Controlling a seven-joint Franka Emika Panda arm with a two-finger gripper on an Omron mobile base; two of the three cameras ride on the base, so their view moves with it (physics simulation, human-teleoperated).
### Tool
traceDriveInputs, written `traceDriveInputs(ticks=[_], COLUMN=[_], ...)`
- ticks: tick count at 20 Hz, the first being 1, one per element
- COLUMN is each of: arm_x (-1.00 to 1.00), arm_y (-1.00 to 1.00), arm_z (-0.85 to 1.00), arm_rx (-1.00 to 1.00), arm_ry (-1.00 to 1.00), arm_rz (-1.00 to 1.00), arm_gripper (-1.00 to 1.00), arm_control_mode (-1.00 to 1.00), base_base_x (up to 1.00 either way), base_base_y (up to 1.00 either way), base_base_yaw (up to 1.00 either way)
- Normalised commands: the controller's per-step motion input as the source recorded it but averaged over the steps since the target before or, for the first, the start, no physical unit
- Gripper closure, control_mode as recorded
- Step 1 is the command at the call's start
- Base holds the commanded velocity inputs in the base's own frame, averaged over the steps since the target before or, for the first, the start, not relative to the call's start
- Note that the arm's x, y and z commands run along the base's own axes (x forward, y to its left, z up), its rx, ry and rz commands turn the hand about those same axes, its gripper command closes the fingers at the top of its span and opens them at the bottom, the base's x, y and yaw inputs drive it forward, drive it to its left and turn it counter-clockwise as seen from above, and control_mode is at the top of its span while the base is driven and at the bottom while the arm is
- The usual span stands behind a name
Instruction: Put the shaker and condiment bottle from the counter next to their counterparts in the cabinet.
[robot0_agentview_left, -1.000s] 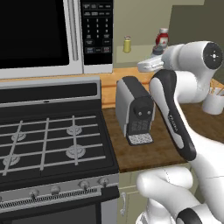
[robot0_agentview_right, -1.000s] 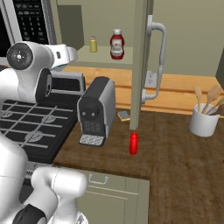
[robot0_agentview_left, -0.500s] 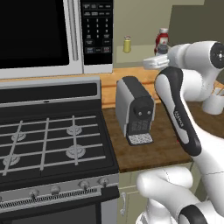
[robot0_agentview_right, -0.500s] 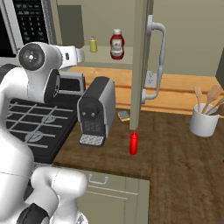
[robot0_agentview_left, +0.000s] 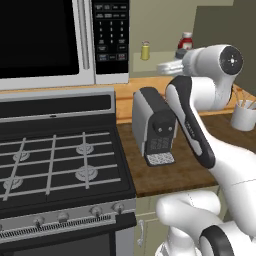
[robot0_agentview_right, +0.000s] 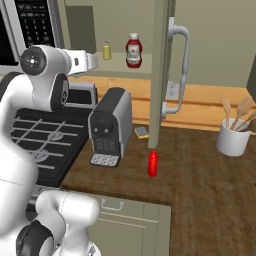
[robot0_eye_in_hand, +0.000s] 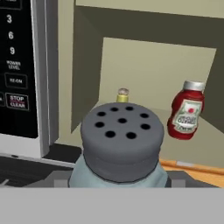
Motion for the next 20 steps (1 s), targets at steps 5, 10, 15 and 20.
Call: traceDriveInputs(ticks=[5,10,15,20], arm_x=[0.07,0.36,0.51,0.34], arm_y=[0.04,0.00,0.00,0.00], arm_z=[-0.02,-0.02,0.00,0.00], arm_rx=[0.00,0.00,0.00,0.00], arm_ry=[0.00,0.04,0.12,0.08], arm_rz=[-0.02,0.00,0.00,0.00], arm_gripper=[1.00,1.00,1.00,1.00], arm_control_mode=[-1.00,-1.00,-1.00,-1.00], base_base_x=[0.00,0.00,0.00,0.00], base_base_y=[0.00,0.00,0.00,0.00], base_base_yaw=[0.00,0.00,0.00,0.00])
